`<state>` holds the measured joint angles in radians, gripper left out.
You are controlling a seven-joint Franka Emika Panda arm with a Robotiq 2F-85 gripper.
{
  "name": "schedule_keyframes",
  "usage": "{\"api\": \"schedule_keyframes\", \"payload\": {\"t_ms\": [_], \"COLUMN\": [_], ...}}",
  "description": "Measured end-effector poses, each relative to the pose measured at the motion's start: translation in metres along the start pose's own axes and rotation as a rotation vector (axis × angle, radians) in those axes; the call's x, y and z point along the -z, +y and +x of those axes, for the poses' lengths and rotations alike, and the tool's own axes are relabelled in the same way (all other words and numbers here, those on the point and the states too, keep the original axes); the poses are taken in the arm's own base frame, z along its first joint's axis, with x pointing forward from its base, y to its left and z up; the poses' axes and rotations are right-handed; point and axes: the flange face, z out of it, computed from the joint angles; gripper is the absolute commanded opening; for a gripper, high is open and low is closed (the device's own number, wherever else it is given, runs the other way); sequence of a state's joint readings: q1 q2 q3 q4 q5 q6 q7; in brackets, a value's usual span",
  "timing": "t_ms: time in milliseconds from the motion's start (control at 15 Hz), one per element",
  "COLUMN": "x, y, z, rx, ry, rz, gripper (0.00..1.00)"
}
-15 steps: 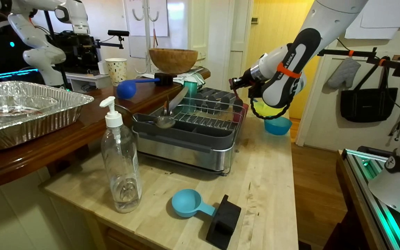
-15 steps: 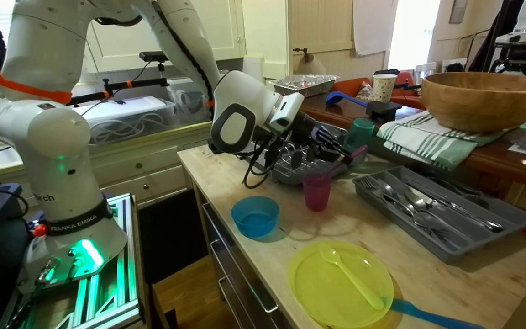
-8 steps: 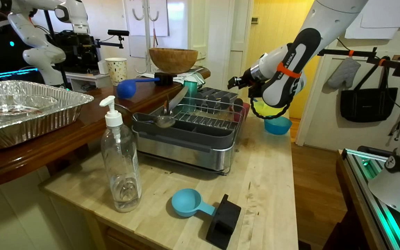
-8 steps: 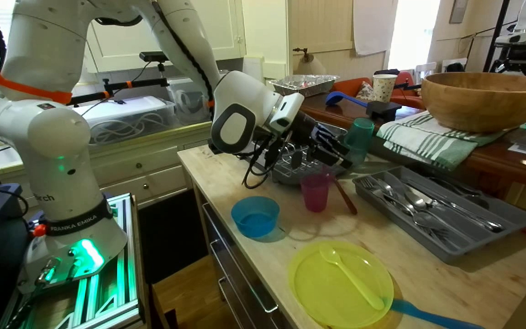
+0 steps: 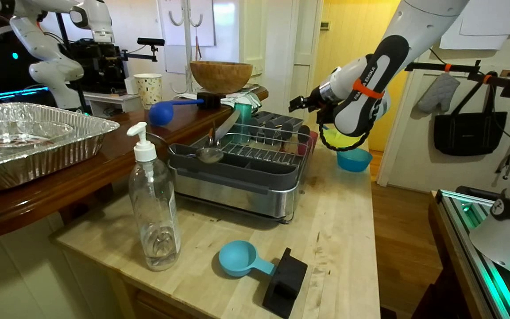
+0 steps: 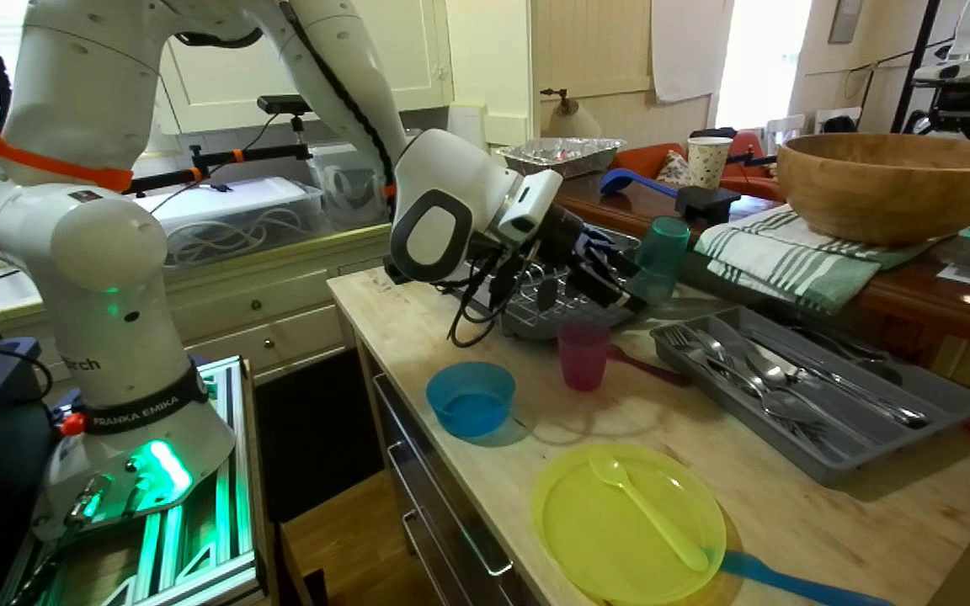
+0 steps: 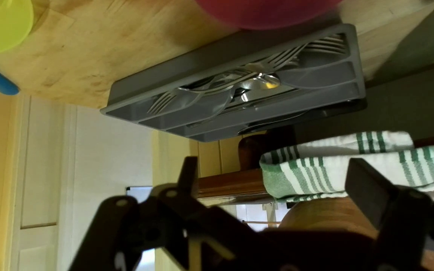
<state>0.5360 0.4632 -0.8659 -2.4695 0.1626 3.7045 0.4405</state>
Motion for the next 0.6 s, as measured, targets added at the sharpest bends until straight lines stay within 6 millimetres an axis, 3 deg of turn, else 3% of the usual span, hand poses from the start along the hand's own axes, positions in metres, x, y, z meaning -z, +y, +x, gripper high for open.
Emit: {"api": "schedule_keyframes", "payload": {"t_ms": [267,600], "x": [-0.003,-0.002], "y": [0.009,0.009], "z": [0.013,0.015], "rx": [-0.016,-0.019], "ry": [-0.019,-0.019], "rz": [-0.027,-0.025], "gripper": [1.0,1.0]}}
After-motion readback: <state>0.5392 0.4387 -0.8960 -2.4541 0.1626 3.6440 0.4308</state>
